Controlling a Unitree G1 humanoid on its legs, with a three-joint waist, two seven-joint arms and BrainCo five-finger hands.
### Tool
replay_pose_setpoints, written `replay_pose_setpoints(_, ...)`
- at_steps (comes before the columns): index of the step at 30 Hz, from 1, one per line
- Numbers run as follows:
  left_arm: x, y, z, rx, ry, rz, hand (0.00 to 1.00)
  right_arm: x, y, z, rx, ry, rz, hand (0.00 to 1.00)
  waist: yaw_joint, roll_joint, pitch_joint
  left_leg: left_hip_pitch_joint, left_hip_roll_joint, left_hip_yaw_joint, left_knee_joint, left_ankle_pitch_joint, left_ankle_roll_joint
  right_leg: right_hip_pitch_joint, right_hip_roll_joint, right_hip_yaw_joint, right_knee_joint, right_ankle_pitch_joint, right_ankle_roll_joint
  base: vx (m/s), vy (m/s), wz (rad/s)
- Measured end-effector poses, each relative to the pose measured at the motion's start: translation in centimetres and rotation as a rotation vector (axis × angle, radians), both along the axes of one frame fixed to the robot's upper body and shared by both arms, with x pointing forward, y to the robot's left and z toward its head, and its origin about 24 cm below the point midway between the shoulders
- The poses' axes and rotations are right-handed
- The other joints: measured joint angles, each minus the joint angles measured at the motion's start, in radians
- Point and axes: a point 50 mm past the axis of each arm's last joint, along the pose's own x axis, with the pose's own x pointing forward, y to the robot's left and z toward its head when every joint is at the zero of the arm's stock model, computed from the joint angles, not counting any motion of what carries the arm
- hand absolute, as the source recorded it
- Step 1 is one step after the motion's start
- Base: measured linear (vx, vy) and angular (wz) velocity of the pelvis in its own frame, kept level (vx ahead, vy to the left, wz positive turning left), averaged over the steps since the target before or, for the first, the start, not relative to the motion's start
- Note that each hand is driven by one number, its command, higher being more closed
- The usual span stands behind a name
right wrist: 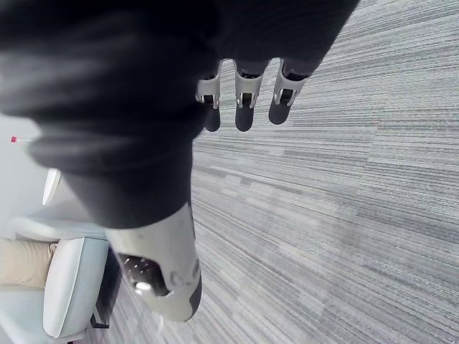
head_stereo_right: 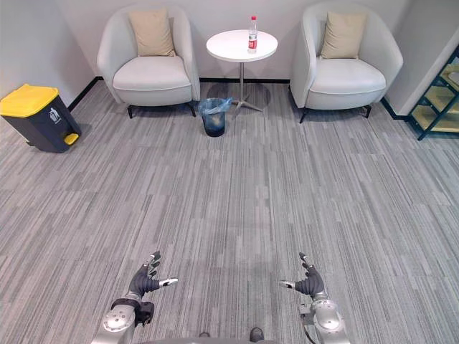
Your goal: Gather rubbish on tea table into small bin, then transfer packed bag to large trash can.
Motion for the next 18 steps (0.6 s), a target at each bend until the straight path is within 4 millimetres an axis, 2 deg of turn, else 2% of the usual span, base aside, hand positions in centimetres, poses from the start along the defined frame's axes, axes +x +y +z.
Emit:
replay_pose_setpoints(11,-1.8,0.3,-1.6,0.024,0.115,-0.015,0.0,-0.6,-0.1,-0.6,0.005,0.049,0.0,0.0,-0.01,-0.007,-0.004,0.001,-0.001,0.002,-0.002,0.0,0.0,-0.001,-0.001,0.0,0.002,0.0,0.0,-0.02,-0.007,0.0)
replay_pose_setpoints(18,-2.1,0.3,-1.9,0.023,0.137,-0.012,0.0,-0.9,-0.2,-1.1,0.008,0.078,-0.007,0.0,-0.023,-0.007,-0.005,0.003,-0.001,0.005,-0.004,0.0,0.0,-0.001,-0.001,0.002,0.001,0.0,0.0,0.0,0.0,0.0)
